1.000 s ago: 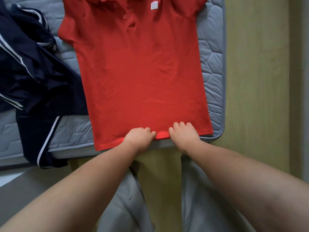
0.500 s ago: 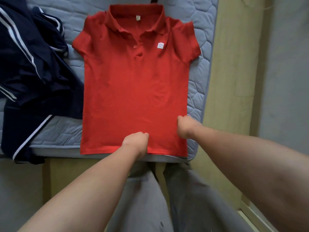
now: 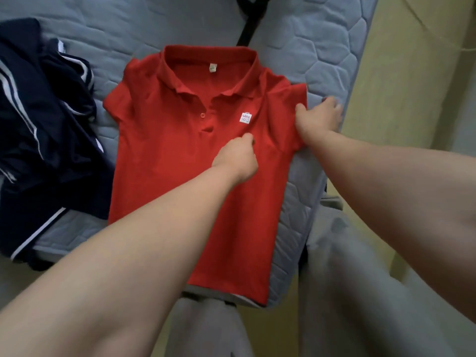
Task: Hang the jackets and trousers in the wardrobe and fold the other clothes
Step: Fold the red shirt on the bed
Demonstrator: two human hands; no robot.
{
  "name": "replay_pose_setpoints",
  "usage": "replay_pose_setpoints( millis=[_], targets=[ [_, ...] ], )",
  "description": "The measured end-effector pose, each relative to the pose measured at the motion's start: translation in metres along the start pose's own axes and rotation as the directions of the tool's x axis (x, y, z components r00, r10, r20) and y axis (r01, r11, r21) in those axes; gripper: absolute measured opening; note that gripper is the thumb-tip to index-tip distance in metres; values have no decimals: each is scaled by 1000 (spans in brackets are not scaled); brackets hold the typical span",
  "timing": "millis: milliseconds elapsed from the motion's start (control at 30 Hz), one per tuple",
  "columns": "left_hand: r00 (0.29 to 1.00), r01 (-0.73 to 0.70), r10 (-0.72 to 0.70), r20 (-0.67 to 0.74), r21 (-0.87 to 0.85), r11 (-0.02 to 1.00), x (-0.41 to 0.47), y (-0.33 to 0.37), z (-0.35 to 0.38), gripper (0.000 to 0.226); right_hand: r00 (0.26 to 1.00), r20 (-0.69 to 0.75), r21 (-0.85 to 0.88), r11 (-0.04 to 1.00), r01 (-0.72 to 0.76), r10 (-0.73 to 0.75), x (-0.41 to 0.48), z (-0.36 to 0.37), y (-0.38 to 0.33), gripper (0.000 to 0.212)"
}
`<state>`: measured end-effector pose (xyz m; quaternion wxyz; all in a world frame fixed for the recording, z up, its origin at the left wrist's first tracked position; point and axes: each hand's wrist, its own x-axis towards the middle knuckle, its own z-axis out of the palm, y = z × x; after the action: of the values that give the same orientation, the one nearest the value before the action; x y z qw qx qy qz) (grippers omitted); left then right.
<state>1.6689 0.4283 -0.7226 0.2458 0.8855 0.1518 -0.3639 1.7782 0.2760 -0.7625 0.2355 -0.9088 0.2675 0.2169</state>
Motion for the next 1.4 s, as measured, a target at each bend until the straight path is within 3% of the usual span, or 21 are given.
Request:
replay_pose_setpoints(
  millis=[100, 200, 300, 400, 500, 633, 733, 867, 967, 1100, 1167, 1233, 1400],
  targets=[
    [992, 102, -110, -67, -118, 988, 48, 36, -6, 44, 991, 131, -30, 1000, 9, -5, 37, -3, -6, 71],
    [990, 109, -95, -107, 137, 985, 79, 62, -10, 45, 945, 316, -55, 993, 106, -83, 56, -9, 2, 53],
    [992, 62, -19, -121, 366, 928, 97, 78, -18, 64, 896, 409, 98, 985, 143, -171, 64, -21, 9, 38],
    [991, -29, 79, -105, 411, 911, 104, 86, -22, 80, 933, 335, 252, 967, 47, -132, 47, -34, 13, 30],
    [988, -77, 122, -94, 384, 920, 108, 90, -24, 82, 979, 198, 406, 904, -136, 58, 20, -37, 23, 33],
    [987, -48, 94, -130, 321, 946, 107, 90, -16, 85, 934, 141, 559, 753, -348, 327, 0, -35, 35, 34],
    [986, -24, 61, -153, 234, 972, 105, 88, -4, 88, 942, 105, 600, 735, -315, 319, -3, -28, 38, 28],
    [985, -9, 39, -170, 176, 984, 101, 85, 6, 91, 957, 171, 496, 819, -288, 233, -7, -22, 52, 30],
    [981, -47, 93, -172, 257, 965, 97, 89, 3, 86, 920, 375, 444, 850, -284, 112, -18, -21, 65, 40],
    [942, -243, 321, -102, 454, 857, 101, 103, -13, 58, 839, 540, 480, 794, -373, 69, -21, -19, 82, 16],
    [919, -335, 394, -1, 522, 784, 108, 112, -21, 37, 858, 507, 494, 788, -367, 82, -18, -19, 88, 15],
    [911, -373, 407, 63, 548, 749, 115, 123, -25, 30, 901, 420, 520, 785, -337, 109, -15, -20, 93, 21],
    [937, -332, 340, 80, 504, 798, 127, 139, -23, 29, 927, 350, 590, 737, -330, 136, -5, -32, 90, 29]
  ],
)
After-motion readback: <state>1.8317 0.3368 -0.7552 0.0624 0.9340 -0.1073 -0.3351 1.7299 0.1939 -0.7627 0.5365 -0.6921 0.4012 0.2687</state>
